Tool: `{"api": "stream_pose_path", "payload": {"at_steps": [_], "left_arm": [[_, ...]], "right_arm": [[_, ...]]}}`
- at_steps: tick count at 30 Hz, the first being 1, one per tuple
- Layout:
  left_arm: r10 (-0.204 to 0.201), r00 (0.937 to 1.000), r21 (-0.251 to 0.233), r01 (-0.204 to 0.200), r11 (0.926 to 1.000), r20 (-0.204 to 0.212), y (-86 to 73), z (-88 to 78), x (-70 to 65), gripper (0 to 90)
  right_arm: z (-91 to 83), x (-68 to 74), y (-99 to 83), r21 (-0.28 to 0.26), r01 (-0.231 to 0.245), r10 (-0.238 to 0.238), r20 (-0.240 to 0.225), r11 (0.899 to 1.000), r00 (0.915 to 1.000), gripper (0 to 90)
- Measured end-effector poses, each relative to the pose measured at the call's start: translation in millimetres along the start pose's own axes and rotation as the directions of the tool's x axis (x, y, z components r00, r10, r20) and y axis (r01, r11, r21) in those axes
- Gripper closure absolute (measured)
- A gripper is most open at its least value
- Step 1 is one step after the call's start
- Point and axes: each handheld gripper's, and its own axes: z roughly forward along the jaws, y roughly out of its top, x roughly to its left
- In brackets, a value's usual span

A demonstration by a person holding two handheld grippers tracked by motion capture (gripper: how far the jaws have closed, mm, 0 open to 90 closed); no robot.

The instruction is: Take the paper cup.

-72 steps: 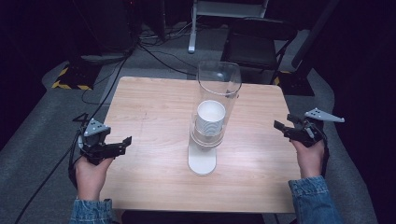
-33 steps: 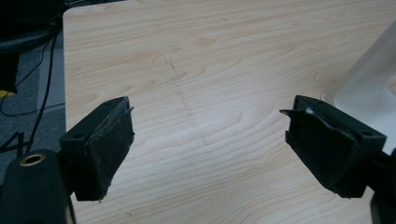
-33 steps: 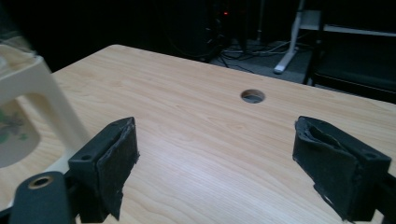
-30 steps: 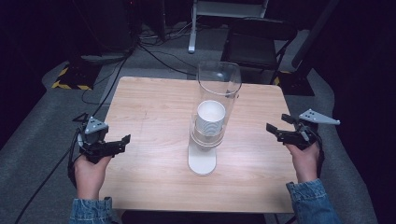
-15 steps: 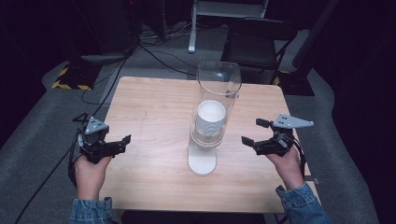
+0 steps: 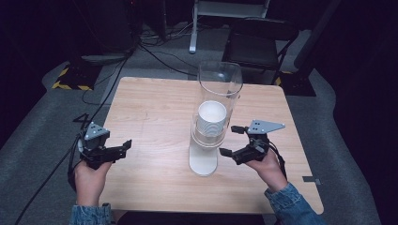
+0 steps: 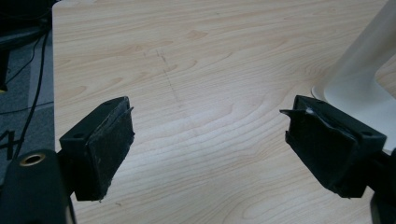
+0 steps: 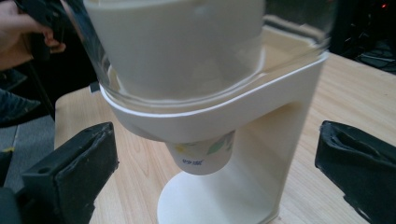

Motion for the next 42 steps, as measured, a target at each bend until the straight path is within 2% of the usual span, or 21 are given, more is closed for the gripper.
{"api": "stream_pose_path", "payload": {"at_steps": [7,9,10,15,19,21,23,29,32,42], "left_arm": [[-0.005,1.0000,-0.001,0.005,1.0000,-0.008,-3.5,-4.7,2.0,15.0],[-0.008,0.9999,-0.001,0.008,1.0000,-0.008,-4.4,-4.6,2.2,15.0],[-0.009,0.9999,0.002,0.009,1.0000,-0.009,-4.9,-4.5,2.3,15.1],[-0.006,1.0000,0.011,0.006,0.9999,-0.004,-6.5,-4.1,3.3,15.1],[-0.012,0.9999,0.004,0.012,0.9999,-0.005,-6.7,-6.7,5.2,15.1],[-0.011,0.9999,0.005,0.011,0.9999,-0.006,-6.8,-6.6,5.6,15.1],[-0.008,1.0000,0.012,0.008,0.9999,-0.001,-6.8,-4.5,4.5,15.1],[-0.001,1.0000,0.022,0.001,0.9998,0.002,-6.5,-2.9,3.2,15.1],[-0.005,1.0000,0.018,0.005,0.9998,0.000,-6.7,-3.3,3.2,15.1],[-0.007,1.0000,0.015,0.007,0.9999,-0.001,-6.6,-4.8,4.7,15.1]], "right_arm": [[23.8,4.3,-5.0,0.062,0.019,-0.018,-0.016,0.998,0.9997,0.0],[29.0,5.9,-6.9,0.046,0.021,-0.019,-0.034,0.999,0.9992,0.0],[34.5,6.8,-8.7,0.020,0.028,-0.027,-0.049,0.999,0.9984,0.7],[44.2,8.2,-12.2,-0.008,0.037,-0.037,-0.069,0.999,0.9969,4.1],[54.0,8.9,-15.7,-0.045,0.068,-0.071,-0.071,0.997,0.9949,8.2],[57.2,10.8,-17.5,-0.055,0.086,-0.089,-0.048,0.995,0.9949,10.6],[58.3,11.2,-19.4,-0.060,0.104,-0.104,0.002,0.993,0.9945,17.1],[59.8,9.5,-21.5,-0.062,0.099,-0.099,0.005,0.993,0.9951,23.2],[59.9,9.7,-23.0,-0.057,0.108,-0.107,0.033,0.992,0.9938,30.4],[59.6,9.1,-24.9,-0.055,0.104,-0.102,0.031,0.993,0.9943,32.6]]}}
